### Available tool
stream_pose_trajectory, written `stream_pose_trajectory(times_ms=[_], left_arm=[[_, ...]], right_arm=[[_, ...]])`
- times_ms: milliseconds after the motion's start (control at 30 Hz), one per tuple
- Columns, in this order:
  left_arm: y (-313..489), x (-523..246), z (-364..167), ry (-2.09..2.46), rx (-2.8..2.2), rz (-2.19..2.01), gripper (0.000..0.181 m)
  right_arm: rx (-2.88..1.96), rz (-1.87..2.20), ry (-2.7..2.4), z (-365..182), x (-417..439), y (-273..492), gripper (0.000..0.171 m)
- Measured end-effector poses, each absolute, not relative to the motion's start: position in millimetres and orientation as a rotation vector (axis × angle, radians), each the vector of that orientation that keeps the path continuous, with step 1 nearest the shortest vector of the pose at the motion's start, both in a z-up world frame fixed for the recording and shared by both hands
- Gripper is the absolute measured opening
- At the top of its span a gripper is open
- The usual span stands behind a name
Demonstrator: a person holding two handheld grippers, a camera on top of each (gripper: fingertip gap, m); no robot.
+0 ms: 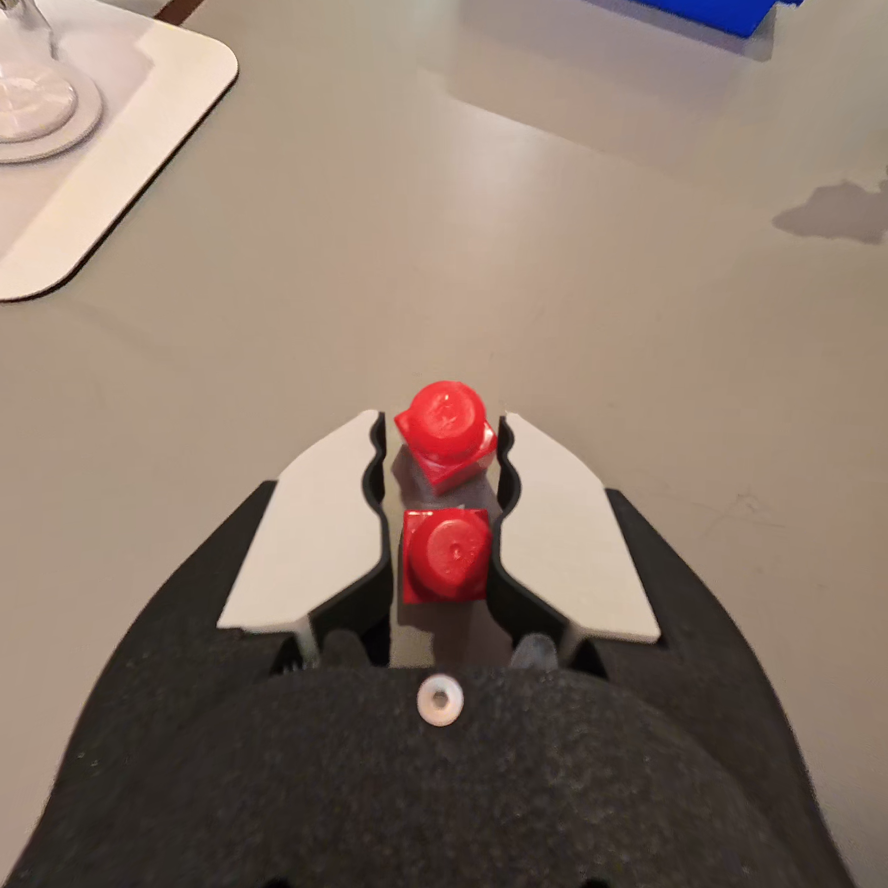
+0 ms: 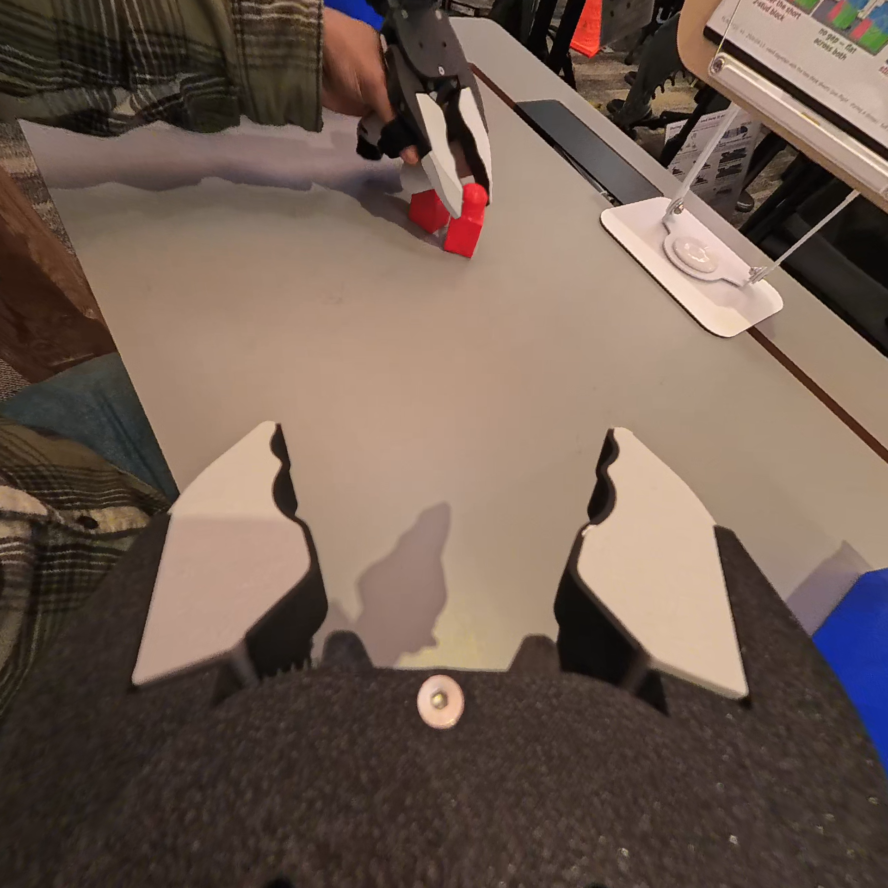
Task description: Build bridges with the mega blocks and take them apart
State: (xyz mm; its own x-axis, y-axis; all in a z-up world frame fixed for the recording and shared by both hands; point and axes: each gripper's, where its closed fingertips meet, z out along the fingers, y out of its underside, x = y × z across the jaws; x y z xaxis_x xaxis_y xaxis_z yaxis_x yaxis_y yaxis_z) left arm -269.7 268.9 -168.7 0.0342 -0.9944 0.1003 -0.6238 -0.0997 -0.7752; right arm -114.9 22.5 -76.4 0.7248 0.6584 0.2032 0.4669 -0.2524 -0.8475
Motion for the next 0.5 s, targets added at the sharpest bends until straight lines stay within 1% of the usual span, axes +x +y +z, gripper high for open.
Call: stream_pose_trajectory(times_ms=[167,300,367,500], left_arm=[[266,-269,-162,1.660,-1.797,-0.882,0.049],[267,-270,-157,1.633,-1.949,-0.776,0.057],[267,-271,-153,1.619,-2.040,-0.679,0.054],[261,-269,-150,1.669,-2.143,-0.534,0.042]], right_arm=[[-1.902,0.231,-0.865,-76,-114,21,0.120],[-1.900,0.227,-0.865,-75,-113,20,0.120],[-1.897,0.227,-0.865,-74,-113,21,0.120],[-1.894,0.232,-0.871,-75,-115,21,0.120]])
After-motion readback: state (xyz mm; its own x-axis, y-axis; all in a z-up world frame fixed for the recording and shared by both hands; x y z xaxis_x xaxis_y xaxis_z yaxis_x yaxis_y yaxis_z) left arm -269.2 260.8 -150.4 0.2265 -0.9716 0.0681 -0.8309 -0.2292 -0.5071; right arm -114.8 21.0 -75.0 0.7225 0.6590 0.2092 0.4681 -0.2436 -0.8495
